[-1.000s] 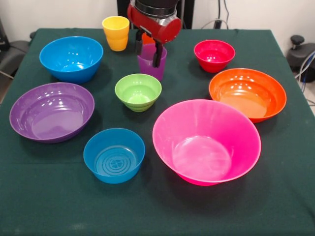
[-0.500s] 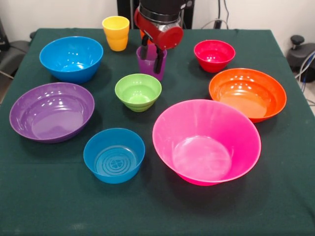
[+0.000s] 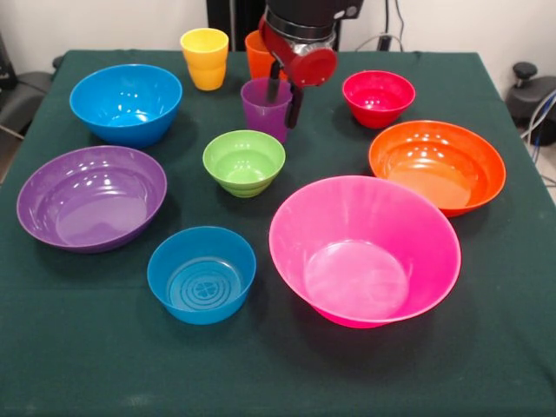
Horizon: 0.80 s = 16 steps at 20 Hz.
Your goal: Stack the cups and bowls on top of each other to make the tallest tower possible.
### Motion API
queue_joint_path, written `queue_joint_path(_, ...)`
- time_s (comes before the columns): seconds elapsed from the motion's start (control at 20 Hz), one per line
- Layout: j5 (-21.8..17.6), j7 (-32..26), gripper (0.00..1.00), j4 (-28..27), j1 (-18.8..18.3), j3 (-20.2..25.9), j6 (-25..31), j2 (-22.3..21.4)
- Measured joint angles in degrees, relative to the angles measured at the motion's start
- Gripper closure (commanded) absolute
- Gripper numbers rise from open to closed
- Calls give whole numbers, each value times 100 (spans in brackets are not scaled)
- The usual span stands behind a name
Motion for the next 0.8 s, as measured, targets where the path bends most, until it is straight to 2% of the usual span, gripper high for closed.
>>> queue_joint_path(0.45, 214, 8, 0, 600, 11, -20, -99, -227)
queue_joint_path(0.8, 216, 8, 0, 994, -272, -7, -568, -240)
